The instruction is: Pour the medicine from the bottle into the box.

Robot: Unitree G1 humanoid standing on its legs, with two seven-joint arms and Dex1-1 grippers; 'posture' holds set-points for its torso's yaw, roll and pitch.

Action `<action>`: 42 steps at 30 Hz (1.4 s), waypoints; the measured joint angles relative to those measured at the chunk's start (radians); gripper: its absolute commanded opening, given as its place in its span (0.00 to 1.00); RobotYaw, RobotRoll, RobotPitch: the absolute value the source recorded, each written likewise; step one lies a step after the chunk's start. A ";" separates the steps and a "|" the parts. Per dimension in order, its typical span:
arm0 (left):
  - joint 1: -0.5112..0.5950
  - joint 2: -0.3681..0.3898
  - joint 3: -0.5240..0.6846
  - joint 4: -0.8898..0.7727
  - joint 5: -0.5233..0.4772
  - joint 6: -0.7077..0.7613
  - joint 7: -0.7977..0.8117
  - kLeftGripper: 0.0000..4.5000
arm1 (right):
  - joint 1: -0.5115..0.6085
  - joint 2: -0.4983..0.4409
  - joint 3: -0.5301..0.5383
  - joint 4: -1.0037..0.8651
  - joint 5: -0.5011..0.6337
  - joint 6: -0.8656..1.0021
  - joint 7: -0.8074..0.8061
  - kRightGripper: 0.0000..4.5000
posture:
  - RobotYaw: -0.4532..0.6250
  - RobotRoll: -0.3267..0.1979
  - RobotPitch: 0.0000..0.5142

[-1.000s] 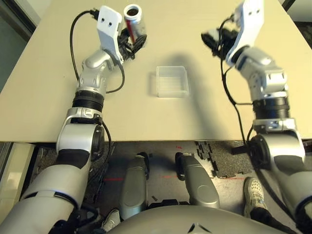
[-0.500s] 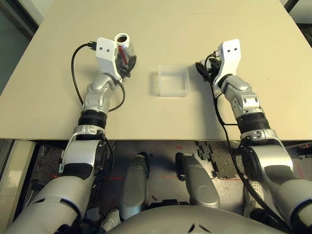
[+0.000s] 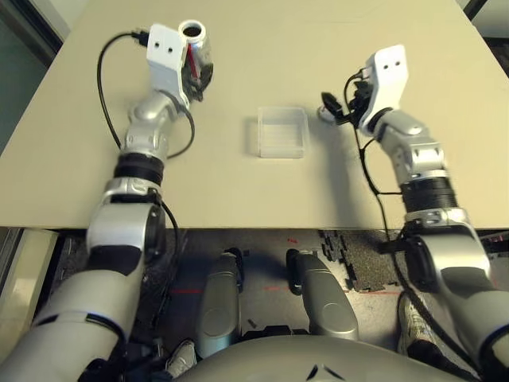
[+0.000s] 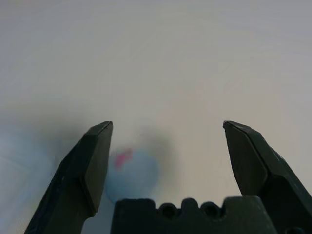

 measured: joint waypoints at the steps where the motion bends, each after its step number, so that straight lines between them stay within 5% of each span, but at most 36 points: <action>1: -0.049 0.034 -0.060 0.020 0.073 -0.051 0.009 0.55 | 0.029 -0.068 -0.003 -0.089 0.039 0.091 0.047 1.00 | 0.42 0.62 0.37; 4: -0.177 0.084 -0.228 0.029 0.277 -0.204 0.056 0.55 | 0.081 -0.169 -0.011 -0.297 0.172 0.286 0.161 1.00 | 0.42 0.62 0.36; 8: -0.278 0.056 -0.452 0.025 0.535 -0.388 0.162 0.55 | 0.127 -0.219 0.028 -0.433 0.267 0.387 0.238 1.00 | 0.41 0.62 0.35; 21: -0.349 -0.052 -0.804 0.058 0.958 -0.578 0.502 0.55 | 0.120 -0.026 0.165 -0.325 0.207 0.315 0.140 1.00 | 0.40 0.62 0.35; 37: -0.346 -0.075 -0.850 0.068 1.022 -0.564 0.538 0.55 | 0.087 0.022 0.183 -0.267 0.174 0.273 0.134 1.00 | 0.42 0.62 0.36; 42: -0.275 -0.104 -0.628 0.140 0.753 -0.583 0.326 0.55 | 0.084 0.024 0.183 -0.264 0.173 0.273 0.135 1.00 | 0.40 0.62 0.36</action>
